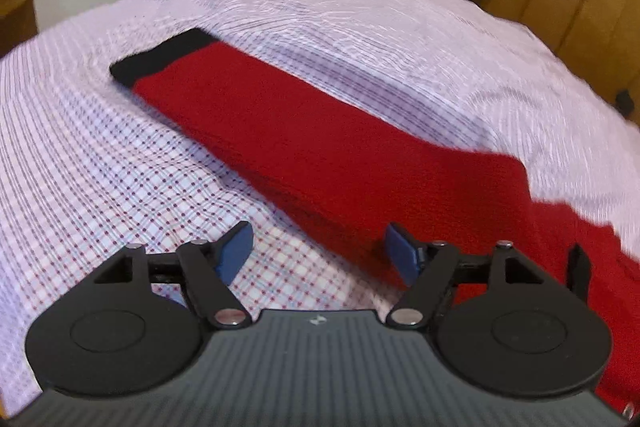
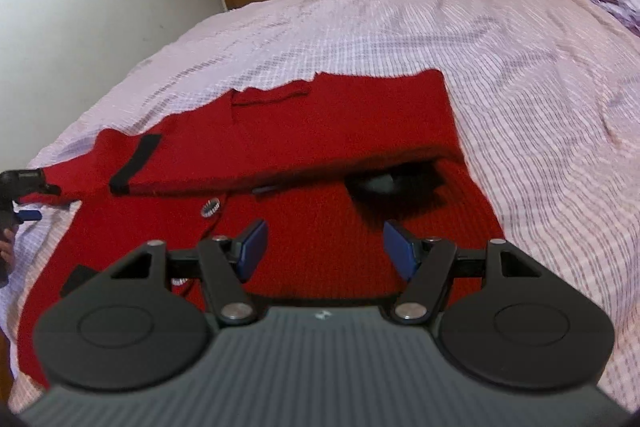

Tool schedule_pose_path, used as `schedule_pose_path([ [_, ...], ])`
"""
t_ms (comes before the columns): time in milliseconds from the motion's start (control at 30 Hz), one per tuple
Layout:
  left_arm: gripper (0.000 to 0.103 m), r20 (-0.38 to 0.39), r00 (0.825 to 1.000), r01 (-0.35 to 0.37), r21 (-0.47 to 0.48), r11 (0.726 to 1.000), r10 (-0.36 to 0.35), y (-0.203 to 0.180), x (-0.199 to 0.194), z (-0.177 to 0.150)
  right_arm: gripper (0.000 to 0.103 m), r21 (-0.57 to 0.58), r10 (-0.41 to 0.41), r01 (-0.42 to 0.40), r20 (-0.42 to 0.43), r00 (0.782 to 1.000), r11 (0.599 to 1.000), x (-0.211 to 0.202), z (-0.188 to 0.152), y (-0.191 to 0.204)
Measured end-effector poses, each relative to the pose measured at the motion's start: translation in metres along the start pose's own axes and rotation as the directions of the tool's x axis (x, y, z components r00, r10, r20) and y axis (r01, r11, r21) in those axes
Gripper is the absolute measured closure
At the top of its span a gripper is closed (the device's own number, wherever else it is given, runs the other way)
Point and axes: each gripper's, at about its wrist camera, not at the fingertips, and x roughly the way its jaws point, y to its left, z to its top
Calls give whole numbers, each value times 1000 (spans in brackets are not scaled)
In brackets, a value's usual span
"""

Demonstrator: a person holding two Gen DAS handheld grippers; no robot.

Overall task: Fold small clothes
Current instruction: 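Fold the held sleeve over the cardigan body with the left gripper and release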

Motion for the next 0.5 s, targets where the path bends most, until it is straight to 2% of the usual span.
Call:
schedule_pose_path([
  [67,23,8,1000,-5,-36,999,5,3,6,3,36,6,-9,9,-14,1000,1000,0,-5,-1],
  [333,22,46,998,-43,-70,997,46,6,33,22,38,17,-40,41,-44,998,999,1,-17,-4],
  [433,22,56,997,-43,-46,998,45,6,45,30,38,14,-49,50,-44,998,999,3,-18,-3],
  [467,23,58,997,-41,-24,999,43,6,46,31,38,14,-52,53,-43,998,999,3,-18,-2],
  [500,32,62,997,-41,-2,999,41,6,46,31,38,16,-54,55,-40,998,998,4,-18,-1],
])
